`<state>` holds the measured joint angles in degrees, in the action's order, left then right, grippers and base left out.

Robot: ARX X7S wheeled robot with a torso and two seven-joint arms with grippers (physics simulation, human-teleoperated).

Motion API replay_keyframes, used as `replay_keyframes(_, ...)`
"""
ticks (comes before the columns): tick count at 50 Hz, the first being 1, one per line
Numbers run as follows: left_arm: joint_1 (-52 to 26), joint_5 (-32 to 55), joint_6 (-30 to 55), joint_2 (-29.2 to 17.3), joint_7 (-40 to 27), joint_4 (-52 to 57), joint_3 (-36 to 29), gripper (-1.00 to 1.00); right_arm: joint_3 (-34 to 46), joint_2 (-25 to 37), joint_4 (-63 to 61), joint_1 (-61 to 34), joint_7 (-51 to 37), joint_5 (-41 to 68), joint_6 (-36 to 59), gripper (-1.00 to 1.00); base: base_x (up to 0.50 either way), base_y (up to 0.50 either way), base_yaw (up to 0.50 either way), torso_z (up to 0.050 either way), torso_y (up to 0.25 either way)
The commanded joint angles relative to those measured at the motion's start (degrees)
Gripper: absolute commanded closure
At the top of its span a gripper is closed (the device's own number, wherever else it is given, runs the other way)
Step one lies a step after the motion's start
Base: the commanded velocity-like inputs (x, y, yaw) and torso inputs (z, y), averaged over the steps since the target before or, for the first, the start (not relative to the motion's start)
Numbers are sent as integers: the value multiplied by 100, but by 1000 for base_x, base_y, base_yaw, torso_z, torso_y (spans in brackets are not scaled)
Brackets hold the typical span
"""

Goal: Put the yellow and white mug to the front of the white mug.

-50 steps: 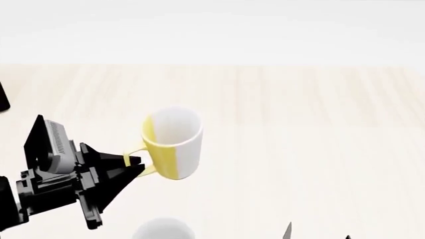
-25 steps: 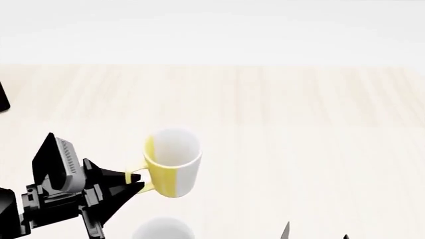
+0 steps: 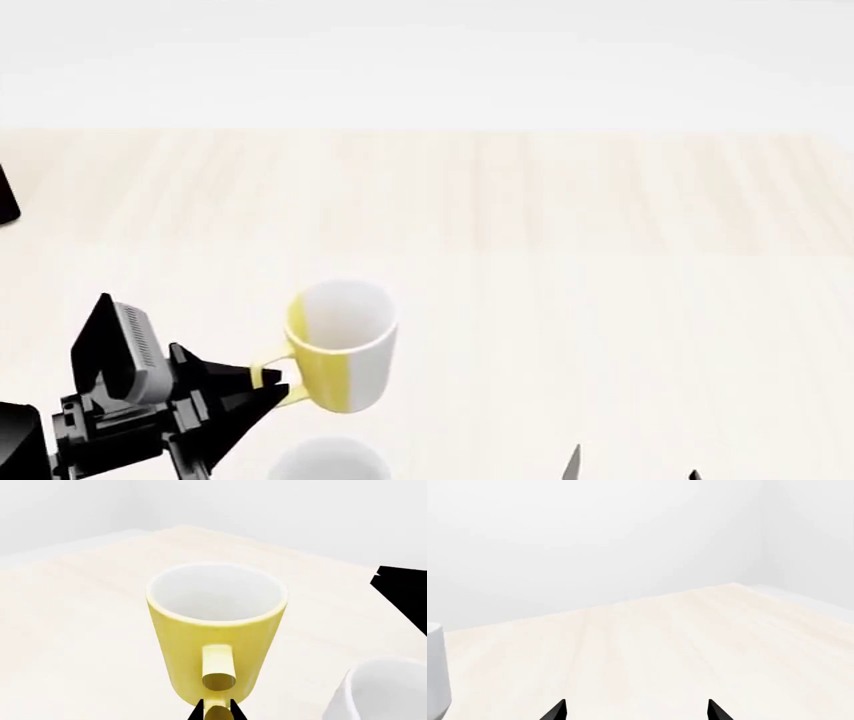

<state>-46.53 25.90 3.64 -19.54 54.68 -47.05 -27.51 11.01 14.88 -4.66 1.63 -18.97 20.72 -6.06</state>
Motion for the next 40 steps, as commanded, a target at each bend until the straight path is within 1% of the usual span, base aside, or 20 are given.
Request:
replay_keyframes(1,-119,15,-478,306,301,-851,265,100,-64,-71,19,12,71,-131,-40,-100,0,0,0,0,0)
replay_keyframes(6,-162,-61,-790,426,414,-1338,236,100,-54,-61,18,16,62,-124,-46,-100,0,0,0,0,0)
replay_keyframes(12,-397,-209,-1191,599,492,-2120,182,100,-33,-49,3,16,51,-126,-48,-100,0,0,0,0,0)
replay_keyframes(19,-535,-313,-1542,697,531,-2680,162,100,-30,-26,-22,24,54,-83,-54,-100,0,0,0,0,1)
replay_keyframes(30,-433,-572,-1664,753,408,-2780,304,100,-14,-10,-8,24,43,-61,-82,-100,0,0,0,0,0)
replay_keyframes(36,-395,-756,-1638,783,421,-2785,511,100,-5,3,-41,38,20,-60,-88,-100,0,0,0,0,0)
replay_keyframes(40,-348,-922,-1690,801,317,-2788,687,100,10,5,-26,27,26,-54,-97,-100,0,0,0,0,0)
